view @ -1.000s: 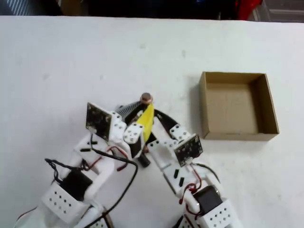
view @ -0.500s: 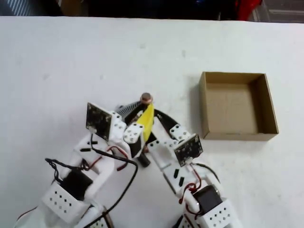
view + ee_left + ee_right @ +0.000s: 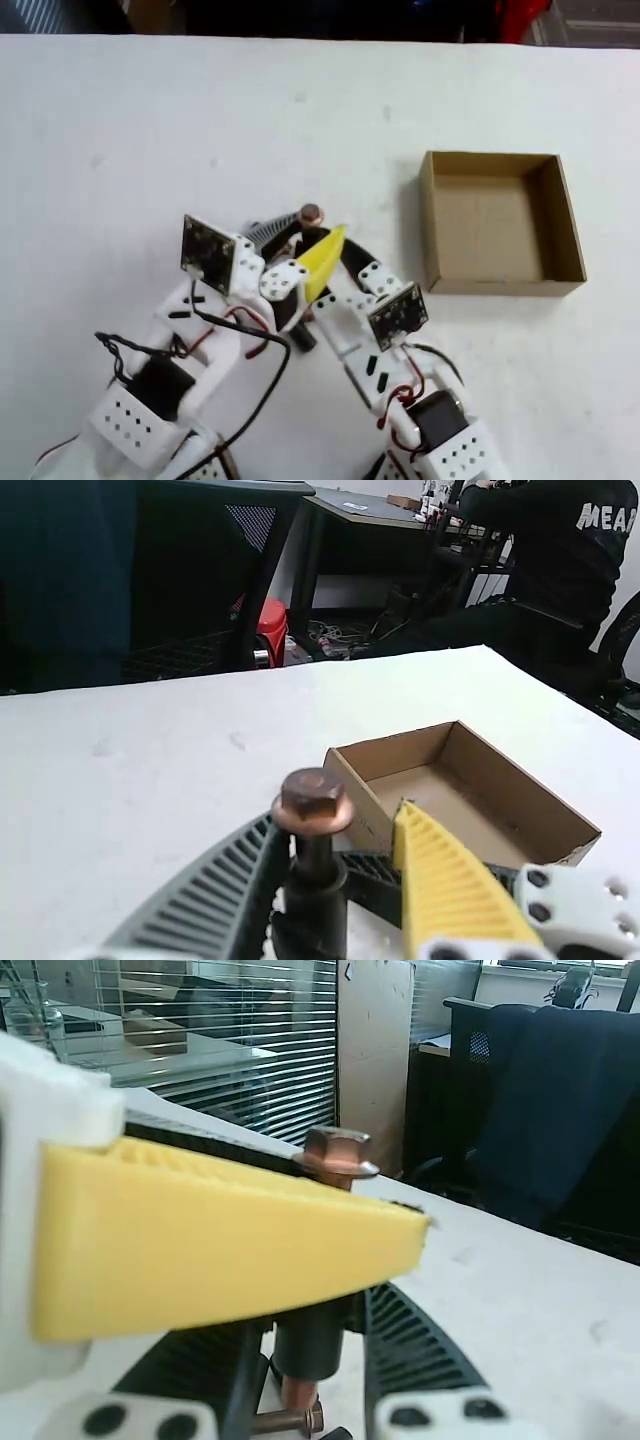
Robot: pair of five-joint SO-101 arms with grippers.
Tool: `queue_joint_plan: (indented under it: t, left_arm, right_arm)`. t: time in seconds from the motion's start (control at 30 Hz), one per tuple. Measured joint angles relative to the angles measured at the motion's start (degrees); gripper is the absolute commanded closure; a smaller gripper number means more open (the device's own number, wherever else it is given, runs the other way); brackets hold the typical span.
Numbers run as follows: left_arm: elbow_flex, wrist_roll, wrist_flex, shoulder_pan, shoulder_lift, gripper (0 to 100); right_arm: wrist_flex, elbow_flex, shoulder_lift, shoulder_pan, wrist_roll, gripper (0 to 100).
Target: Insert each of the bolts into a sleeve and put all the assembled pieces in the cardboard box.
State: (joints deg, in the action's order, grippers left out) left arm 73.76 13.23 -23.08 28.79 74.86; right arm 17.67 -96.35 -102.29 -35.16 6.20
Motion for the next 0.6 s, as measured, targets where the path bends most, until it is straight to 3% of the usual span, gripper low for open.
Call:
queue_joint_plan:
  t: [0.13,0.6]
  left_arm:
    - [-0.1,-0.1,-3.4,-0.1,0.1,68]
    - [-0.1,-0.2,-4.2,-3.0,0.1,68]
  right_arm:
    - [0.1,0.0,0.1,-0.2,0.0,98.1]
    - [0.1,0.0,0.1,0.1,0.1,98.1]
